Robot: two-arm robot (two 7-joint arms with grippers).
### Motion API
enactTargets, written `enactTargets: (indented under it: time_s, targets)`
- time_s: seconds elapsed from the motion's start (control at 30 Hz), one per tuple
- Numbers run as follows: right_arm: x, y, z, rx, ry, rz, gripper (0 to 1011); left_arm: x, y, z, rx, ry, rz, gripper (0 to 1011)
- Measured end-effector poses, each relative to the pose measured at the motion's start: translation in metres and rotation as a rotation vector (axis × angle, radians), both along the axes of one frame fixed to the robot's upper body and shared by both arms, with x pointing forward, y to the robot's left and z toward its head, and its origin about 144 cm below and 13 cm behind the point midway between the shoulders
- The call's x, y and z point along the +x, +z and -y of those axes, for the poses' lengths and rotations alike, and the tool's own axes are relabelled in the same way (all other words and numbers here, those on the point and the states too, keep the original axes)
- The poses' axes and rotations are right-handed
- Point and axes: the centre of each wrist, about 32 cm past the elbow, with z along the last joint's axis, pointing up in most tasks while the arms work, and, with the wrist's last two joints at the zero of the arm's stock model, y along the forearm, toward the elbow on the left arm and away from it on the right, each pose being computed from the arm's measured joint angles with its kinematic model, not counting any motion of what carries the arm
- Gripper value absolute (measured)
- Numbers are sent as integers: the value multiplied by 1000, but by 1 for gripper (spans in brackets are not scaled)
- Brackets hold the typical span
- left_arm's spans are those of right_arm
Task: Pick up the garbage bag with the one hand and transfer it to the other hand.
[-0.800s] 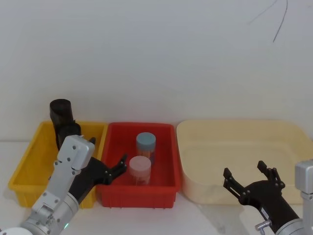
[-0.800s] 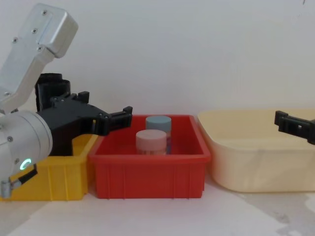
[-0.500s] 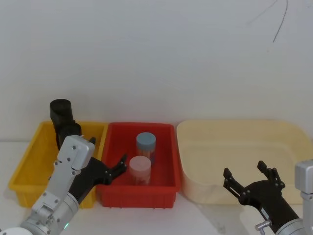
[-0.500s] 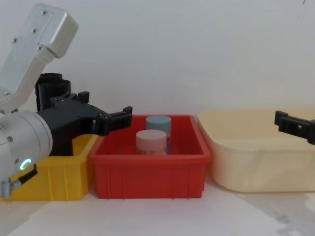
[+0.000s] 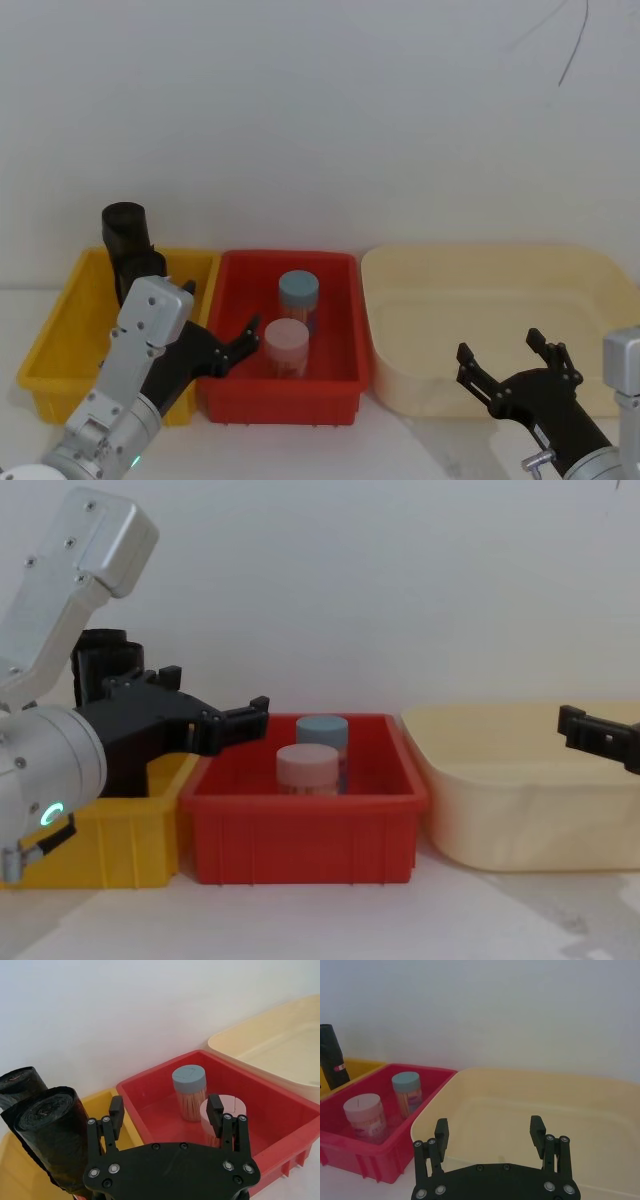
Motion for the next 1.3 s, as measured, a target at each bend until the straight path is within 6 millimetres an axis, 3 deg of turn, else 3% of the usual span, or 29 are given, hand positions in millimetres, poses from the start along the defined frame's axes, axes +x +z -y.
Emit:
enactTargets:
  time_s: [0.73, 1.07, 1.3]
  targets:
    - [2, 2, 2, 5, 9, 5, 1001, 3, 5, 5, 1, -12, 3, 1001]
    - [13, 30, 8, 56, 84, 15, 1001, 2, 41, 13, -3, -35, 25, 1001]
    - [23, 54, -3, 91, 171, 4, 1001, -15, 64, -3, -14, -9, 18, 1001]
